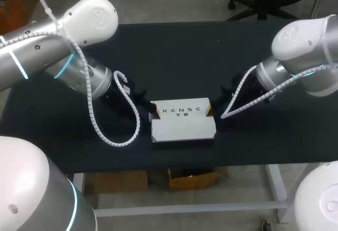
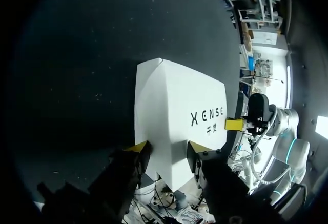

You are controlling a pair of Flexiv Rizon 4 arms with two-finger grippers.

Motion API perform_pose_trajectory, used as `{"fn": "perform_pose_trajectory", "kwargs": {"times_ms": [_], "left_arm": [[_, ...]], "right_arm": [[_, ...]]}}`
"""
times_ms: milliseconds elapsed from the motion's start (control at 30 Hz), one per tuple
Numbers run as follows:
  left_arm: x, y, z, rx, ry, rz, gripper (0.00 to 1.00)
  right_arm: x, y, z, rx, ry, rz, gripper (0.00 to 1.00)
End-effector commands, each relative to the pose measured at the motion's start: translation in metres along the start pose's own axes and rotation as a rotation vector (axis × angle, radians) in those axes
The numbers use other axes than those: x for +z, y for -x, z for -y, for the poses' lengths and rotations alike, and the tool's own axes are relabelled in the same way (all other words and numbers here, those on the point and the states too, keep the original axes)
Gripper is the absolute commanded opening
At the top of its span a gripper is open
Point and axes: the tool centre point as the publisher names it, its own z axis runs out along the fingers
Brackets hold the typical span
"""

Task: Assemble the packaging by folding the flat box into shape, placing the metal phone stand inside, and closing the box properly

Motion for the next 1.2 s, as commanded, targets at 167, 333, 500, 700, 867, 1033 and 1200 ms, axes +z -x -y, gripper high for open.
{"fn": "perform_pose_trajectory", "kwargs": {"times_ms": [167,333,500,700,867,1033,1200], "left_arm": [[0.0032,-0.0060,0.0037,-0.008,0.020,0.005,0.48],[0.0015,-0.0072,0.0033,-0.012,0.026,0.008,0.48],[0.0002,-0.0088,0.0038,-0.020,0.035,0.011,0.48],[-0.0013,-0.0115,0.0056,-0.030,0.057,0.005,0.48],[-0.0018,-0.0132,0.0073,-0.044,0.077,0.000,0.48],[-0.0010,-0.0135,0.0094,-0.060,0.092,0.006,0.48],[-0.0011,-0.0135,0.0093,-0.065,0.098,0.008,0.48]], "right_arm": [[-0.0009,-0.0062,-0.0007,0.006,-0.005,0.006,0.36],[-0.0015,-0.0060,-0.0013,0.012,-0.012,0.004,0.36],[-0.0021,-0.0082,0.0003,0.020,-0.022,0.003,0.36],[-0.0036,-0.0101,-0.0012,0.026,-0.038,-0.002,0.35],[-0.0038,-0.0125,-0.0019,0.045,-0.050,0.004,0.35],[-0.0040,-0.0131,-0.0047,0.057,-0.061,0.007,0.34],[-0.0047,-0.0139,-0.0047,0.064,-0.064,0.012,0.33]]}}
